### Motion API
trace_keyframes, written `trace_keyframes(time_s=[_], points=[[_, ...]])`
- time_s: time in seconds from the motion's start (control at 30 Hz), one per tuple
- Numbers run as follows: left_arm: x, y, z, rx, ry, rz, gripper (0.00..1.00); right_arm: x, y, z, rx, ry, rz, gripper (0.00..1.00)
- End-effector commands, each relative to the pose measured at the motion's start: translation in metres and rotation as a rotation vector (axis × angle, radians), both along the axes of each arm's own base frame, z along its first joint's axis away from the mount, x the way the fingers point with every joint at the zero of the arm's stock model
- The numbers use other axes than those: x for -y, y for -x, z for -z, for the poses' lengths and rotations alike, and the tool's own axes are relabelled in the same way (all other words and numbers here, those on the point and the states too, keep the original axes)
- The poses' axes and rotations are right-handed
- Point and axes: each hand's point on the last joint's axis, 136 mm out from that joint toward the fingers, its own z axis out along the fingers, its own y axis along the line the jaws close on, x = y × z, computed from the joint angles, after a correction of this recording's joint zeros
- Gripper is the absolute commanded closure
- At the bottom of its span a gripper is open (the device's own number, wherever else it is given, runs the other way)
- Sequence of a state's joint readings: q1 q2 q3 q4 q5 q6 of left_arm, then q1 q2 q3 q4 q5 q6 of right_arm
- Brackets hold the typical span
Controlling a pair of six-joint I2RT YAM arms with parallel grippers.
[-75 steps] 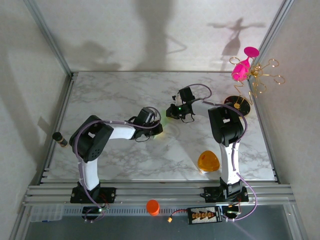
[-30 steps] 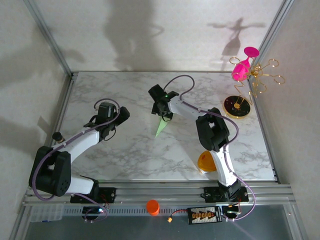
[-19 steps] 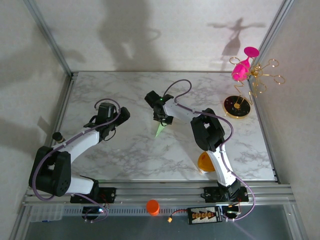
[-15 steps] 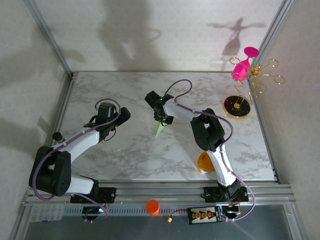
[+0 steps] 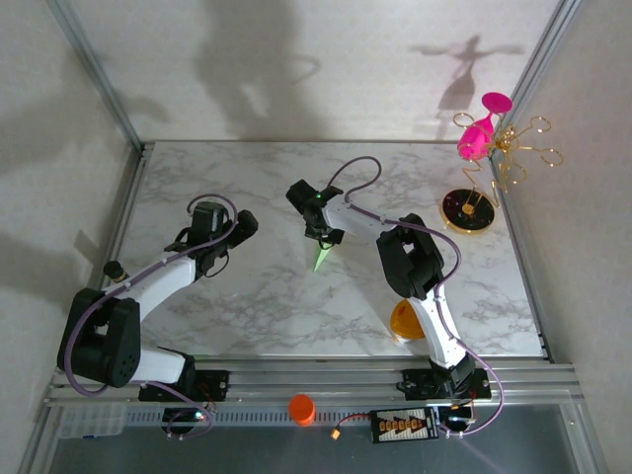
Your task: Fold a paper plane with a square sheet of paper (pick it up from the middle)
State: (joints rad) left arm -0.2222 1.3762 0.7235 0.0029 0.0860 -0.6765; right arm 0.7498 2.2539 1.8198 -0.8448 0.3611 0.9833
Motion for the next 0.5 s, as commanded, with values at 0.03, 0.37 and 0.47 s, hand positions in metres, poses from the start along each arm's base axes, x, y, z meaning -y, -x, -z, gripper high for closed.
trace_keyframes(time_s=[0.03, 0.37, 0.47], points=[[-0.007, -0.001, -0.001, 0.001, 0.000, -0.010, 0.01, 0.011, -0.003, -0.028, 0.063, 0.039, 0.021, 1.00], [-0.033, -0.001, -0.018, 0.037, 0.122, -0.057, 0.01, -0.050, -0.027, -0.081, 0.211, -0.225, -0.243, 1.00], [-0.034, 0.001, -0.018, 0.045, 0.179, -0.062, 0.01, -0.078, -0.026, -0.093, 0.260, -0.396, -0.369, 1.00]])
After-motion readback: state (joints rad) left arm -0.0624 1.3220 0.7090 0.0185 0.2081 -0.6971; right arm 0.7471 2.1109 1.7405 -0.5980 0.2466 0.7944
